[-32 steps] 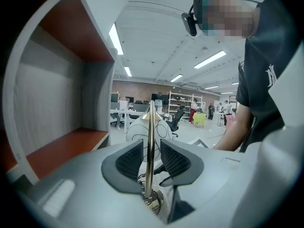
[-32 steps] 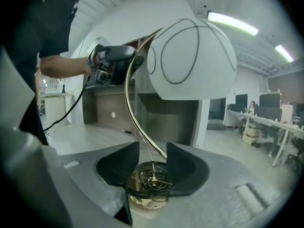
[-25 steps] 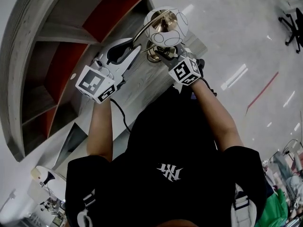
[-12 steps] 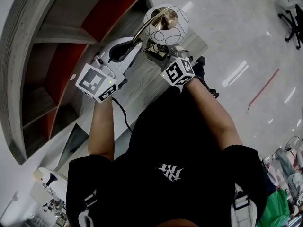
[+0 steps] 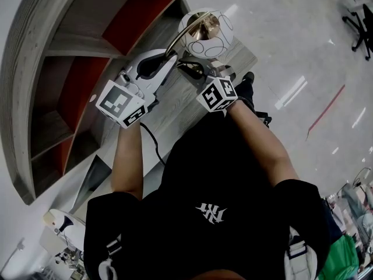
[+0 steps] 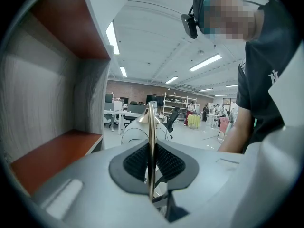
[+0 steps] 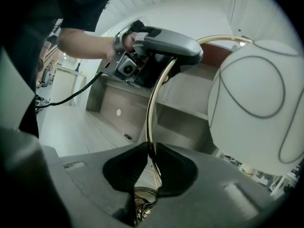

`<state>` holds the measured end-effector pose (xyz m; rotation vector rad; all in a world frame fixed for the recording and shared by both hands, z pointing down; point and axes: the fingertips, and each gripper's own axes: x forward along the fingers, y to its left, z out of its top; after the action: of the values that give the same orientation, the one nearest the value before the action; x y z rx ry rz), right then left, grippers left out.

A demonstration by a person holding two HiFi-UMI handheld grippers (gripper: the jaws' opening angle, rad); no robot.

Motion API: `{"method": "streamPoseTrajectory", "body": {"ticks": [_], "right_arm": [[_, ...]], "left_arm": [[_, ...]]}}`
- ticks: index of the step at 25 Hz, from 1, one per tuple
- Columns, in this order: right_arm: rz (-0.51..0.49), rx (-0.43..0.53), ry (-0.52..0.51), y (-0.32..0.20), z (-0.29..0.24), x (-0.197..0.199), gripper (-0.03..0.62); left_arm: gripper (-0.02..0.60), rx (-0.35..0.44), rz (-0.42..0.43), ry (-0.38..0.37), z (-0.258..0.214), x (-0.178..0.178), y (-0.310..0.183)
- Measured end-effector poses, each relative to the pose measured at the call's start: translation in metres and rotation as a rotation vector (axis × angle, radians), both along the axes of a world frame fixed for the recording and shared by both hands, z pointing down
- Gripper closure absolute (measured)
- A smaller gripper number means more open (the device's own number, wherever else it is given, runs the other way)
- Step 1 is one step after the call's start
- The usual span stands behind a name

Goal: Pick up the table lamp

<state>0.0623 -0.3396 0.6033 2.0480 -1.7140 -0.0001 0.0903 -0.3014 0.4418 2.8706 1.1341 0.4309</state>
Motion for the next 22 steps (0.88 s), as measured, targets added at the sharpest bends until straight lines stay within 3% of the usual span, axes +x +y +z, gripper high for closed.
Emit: {"method": "streamPoseTrajectory", "body": {"ticks": [5, 10, 22], "right_arm": [[-0.015, -0.001, 0.004, -0.0009, 0.0008, -0.0002, 0.540], [-0.014, 0.022, -0.055, 0.0005, -0.0011, -0.0001, 0.534], [-0.021, -0.006, -0.054, -0.0003, -0.0016, 0.0001, 0.542]], "left_arm": [[0.557, -0.039, 0.003, 0.019, -0.0004, -0.0002, -0.0006], [0.558, -0.038, 0.011, -0.003, -0.0012, -0.0006, 0.0006], [0.563, -0.038, -0.004, -0.005, -0.0020, 0.0016, 0.0011]]}}
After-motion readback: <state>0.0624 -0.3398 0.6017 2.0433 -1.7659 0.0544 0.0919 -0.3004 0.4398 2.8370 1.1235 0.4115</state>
